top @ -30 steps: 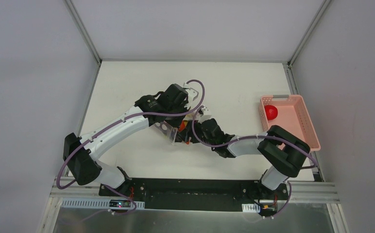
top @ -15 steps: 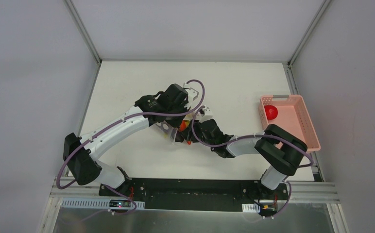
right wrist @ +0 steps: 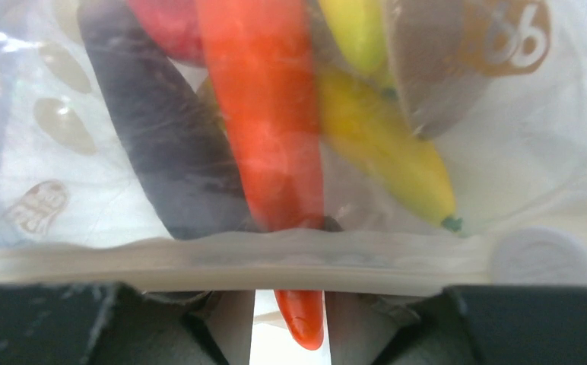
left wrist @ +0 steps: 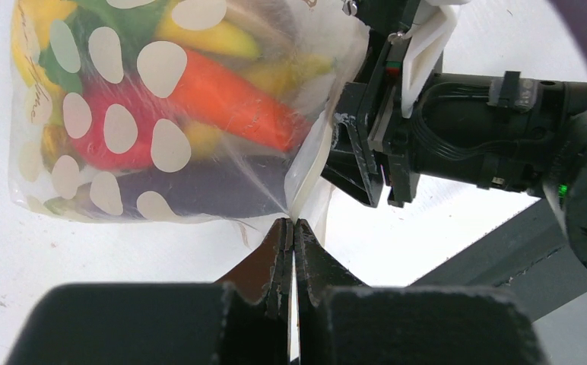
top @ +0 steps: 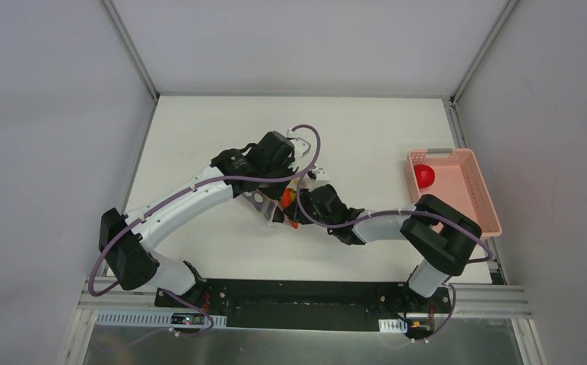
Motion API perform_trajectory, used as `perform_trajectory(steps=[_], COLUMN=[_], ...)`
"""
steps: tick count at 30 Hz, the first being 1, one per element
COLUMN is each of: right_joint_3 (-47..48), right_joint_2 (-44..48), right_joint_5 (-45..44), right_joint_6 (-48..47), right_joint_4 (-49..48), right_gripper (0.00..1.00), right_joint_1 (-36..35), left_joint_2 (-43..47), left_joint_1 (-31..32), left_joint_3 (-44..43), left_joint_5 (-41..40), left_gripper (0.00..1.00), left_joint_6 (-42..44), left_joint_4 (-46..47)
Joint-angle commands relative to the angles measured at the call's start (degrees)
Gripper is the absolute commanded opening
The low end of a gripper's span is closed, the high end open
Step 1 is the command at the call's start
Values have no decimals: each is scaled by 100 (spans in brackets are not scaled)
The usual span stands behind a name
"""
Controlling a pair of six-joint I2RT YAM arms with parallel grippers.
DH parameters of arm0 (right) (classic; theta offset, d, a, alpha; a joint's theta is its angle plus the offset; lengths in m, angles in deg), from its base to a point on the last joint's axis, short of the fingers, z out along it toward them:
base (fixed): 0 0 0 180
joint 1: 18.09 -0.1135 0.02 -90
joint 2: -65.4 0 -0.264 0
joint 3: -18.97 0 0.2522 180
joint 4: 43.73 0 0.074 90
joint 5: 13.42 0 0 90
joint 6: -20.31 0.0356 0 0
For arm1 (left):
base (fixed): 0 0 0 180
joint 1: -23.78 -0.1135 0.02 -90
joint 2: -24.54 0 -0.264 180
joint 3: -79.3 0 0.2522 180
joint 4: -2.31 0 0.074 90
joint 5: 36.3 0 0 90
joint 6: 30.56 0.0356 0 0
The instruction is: Open the zip-top bag and remove the fake food
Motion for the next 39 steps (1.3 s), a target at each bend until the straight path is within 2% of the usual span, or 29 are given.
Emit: perform_trajectory(steps=[1, 3, 9, 20, 27, 34, 39], right_joint_3=[460, 637, 1189, 2112, 2552, 2923, 3194], right_joint_2=[648, 840, 1243, 1696, 2439, 3018, 3357], right_joint_5=[363, 451, 634, 1677, 1803, 1336, 752], right_joint_6=[-194, -203, -105, 60, 78, 382, 738], right_joint_4=[931, 1395, 2893, 5955, 7876, 9838, 10771], right_gripper=[15, 10, 7, 4, 4, 4, 0], right_joint_1=[-5, -10, -13, -3, 4, -3, 31], left_joint_2=[-36, -67, -142, -169, -190, -232, -229], left_joint_1=[-50, -50, -51, -55, -52, -52, -53], left_joint_3=[-19, -28, -46, -38, -19, -37, -16], left_joint_5=[-217, -254, -365, -560, -630, -618, -680], left_gripper=[0, 0, 0, 0, 0, 0, 0], left_joint_6=[-31, -27, 1, 45, 61, 68, 85], left_joint_4=[-12, -33, -60, -76, -77, -95, -87])
